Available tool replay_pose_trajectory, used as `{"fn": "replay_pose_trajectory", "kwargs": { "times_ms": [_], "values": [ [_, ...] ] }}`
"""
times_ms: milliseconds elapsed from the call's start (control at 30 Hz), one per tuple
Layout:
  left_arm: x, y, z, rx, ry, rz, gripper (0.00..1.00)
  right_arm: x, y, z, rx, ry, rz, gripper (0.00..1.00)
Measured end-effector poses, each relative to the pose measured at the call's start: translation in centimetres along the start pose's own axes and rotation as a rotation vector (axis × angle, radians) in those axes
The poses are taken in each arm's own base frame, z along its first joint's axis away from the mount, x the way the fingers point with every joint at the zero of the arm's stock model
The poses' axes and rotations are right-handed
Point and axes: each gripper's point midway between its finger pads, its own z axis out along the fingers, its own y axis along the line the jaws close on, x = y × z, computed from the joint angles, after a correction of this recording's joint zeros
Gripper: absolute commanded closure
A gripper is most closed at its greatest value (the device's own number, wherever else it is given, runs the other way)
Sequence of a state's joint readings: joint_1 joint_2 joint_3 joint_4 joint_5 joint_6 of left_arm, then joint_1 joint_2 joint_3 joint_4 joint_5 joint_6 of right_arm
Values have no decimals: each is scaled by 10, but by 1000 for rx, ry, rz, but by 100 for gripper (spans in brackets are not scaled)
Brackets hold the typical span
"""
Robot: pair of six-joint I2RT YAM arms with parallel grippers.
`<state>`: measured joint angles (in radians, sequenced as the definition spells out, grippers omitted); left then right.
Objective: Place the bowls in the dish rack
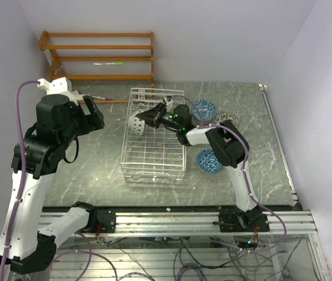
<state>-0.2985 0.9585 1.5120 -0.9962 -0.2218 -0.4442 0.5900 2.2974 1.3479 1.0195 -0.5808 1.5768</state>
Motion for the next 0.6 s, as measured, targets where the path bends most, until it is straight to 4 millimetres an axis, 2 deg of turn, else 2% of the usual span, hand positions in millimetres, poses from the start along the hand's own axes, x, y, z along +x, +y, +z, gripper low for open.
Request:
{"fn": "replay_pose_trajectory", "kwargs": {
  "times_ms": [167, 333, 400, 533, 600],
  "values": [
    [1, 0, 3, -3, 7, 2, 5, 0, -5, -7, 28, -24, 9, 75],
    [2, -1, 7, -7, 16, 8, 5, -14, -15, -12, 120, -66, -20, 68],
    [2, -1, 7, -7, 17, 11, 5, -25, -24, -15, 169, -95, -25, 60],
    [2, -1, 7, -7, 16, 17, 5, -42, -60, -30, 316, -144, 2, 58],
    [2, 0, 7, -7, 16, 22, 5, -43, -69, -32, 362, -152, -3, 58]
  ]
}}
